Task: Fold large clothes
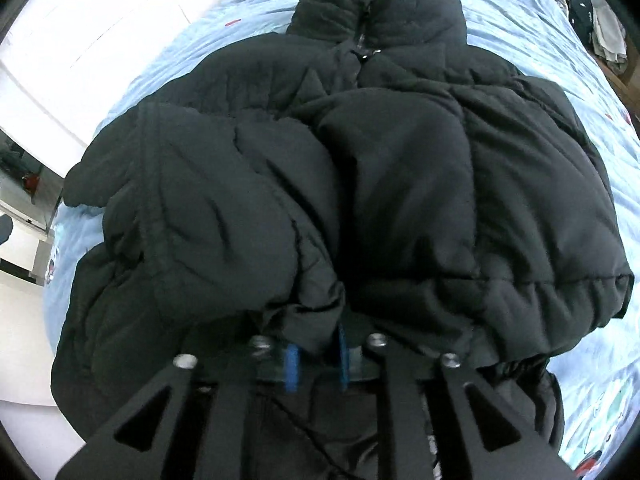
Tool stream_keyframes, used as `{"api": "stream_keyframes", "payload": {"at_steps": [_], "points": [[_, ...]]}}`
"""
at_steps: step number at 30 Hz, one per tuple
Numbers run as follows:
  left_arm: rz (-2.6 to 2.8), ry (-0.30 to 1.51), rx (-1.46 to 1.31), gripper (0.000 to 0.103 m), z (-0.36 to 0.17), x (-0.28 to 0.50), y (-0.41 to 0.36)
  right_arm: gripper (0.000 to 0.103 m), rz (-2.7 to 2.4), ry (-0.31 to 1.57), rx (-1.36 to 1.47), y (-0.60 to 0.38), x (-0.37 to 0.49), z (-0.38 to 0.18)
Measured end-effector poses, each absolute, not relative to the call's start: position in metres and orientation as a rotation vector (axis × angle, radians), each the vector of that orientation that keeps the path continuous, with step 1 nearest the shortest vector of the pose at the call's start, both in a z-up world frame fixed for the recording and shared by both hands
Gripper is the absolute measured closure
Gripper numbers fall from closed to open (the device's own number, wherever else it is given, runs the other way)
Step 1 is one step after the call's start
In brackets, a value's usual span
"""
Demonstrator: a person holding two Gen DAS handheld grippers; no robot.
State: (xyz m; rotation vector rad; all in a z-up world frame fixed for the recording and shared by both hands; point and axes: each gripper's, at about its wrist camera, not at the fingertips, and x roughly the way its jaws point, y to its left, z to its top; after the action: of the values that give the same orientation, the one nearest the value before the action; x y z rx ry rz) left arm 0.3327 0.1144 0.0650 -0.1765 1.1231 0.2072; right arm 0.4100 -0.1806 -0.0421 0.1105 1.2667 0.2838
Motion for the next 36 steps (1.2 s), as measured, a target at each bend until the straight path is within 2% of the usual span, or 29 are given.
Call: {"api": "stream_keyframes", "payload": {"at_steps": [2,4,11,20,29,36], "points": [[0.202,1.134,-0.177,0.001,0.064,0.333,0.112,0.054,0.31,1.266,0.125,-0.177,0.404,-0.039],[0.192,1.147,-0.189,0.001,0.062,0.334,0.11,0.047,0.341,1.256,0.136,-0.174,0.4,-0.035],[0.127,1.146,-0.196,0.001,0.062,0.347,0.083,0.047,0.419,1.219,0.212,-0.187,0.373,0.001],[-0.084,1.116,-0.15,0.001,0.051,0.385,-0.017,0.047,0.106,1.108,0.229,-0.312,0.389,0.031],[-0.206,1.115,-0.073,0.001,0.013,0.431,-0.111,0.047,0.023,1.115,0.2,-0.354,0.42,-0.001],[-0.174,1.195,0.011,0.001,-0.048,0.442,-0.12,0.046,0.044,1.175,0.186,-0.344,0.429,-0.049]]}}
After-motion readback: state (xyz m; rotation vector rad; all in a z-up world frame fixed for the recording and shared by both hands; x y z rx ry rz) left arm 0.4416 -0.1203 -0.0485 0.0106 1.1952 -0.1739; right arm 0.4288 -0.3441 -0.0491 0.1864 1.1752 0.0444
